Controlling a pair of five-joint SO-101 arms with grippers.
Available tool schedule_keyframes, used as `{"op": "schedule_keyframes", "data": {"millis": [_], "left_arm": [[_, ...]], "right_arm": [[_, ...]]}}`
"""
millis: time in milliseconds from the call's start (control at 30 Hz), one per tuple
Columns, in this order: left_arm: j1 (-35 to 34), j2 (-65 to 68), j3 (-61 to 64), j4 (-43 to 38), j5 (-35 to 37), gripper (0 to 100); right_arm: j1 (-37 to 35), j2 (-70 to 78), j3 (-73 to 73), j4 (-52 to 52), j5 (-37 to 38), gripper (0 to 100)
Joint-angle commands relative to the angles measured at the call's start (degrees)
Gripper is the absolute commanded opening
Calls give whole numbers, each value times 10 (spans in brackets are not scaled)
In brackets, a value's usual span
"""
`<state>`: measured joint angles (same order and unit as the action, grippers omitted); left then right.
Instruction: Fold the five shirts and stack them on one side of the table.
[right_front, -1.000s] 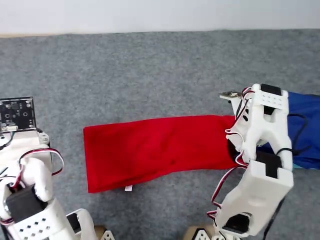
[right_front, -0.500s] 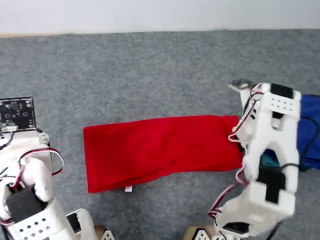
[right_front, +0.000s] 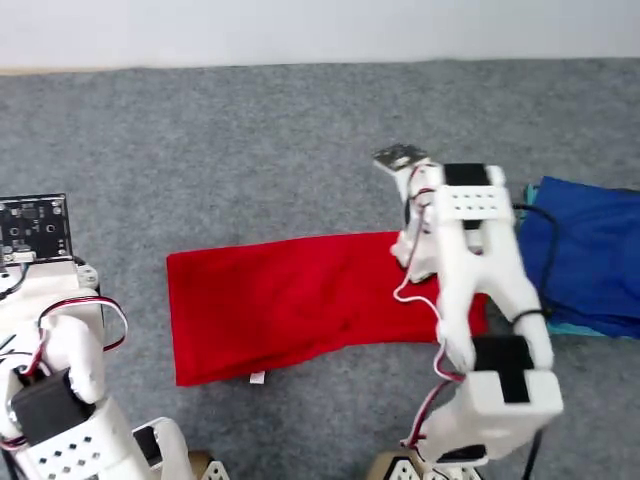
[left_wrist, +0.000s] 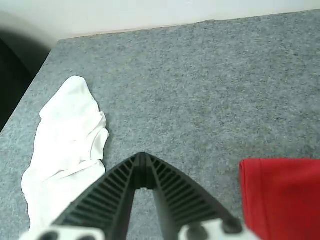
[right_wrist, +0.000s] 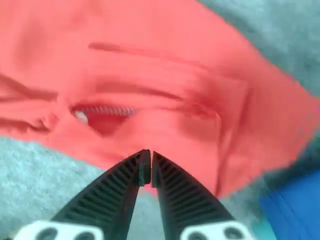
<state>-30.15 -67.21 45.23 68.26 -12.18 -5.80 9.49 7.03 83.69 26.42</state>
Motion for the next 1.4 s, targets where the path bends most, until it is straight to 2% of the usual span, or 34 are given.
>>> {"op": "schedule_keyframes", "data": {"millis": [0,367,600,800,1000,1367], "left_arm": [[-2,-5,-25,-4,-4,4],[1,-5,-24,-4,-4,4],[1,-5,-24,-4,-4,4],[1,-5,-24,-4,-2,4],[0,-5,-24,-3,-2,4],[-1,-5,-24,0,-2,4]], "right_arm": [[-21,33,-8,-26,-10,10],[-32,132,-4,10,-10,10],[-34,48,-18,30,-10,10],[-83,-11,-14,76,-10,10],[-148,-8,-14,37,-10,10],[-210,113,-18,-15,-43,10]]}}
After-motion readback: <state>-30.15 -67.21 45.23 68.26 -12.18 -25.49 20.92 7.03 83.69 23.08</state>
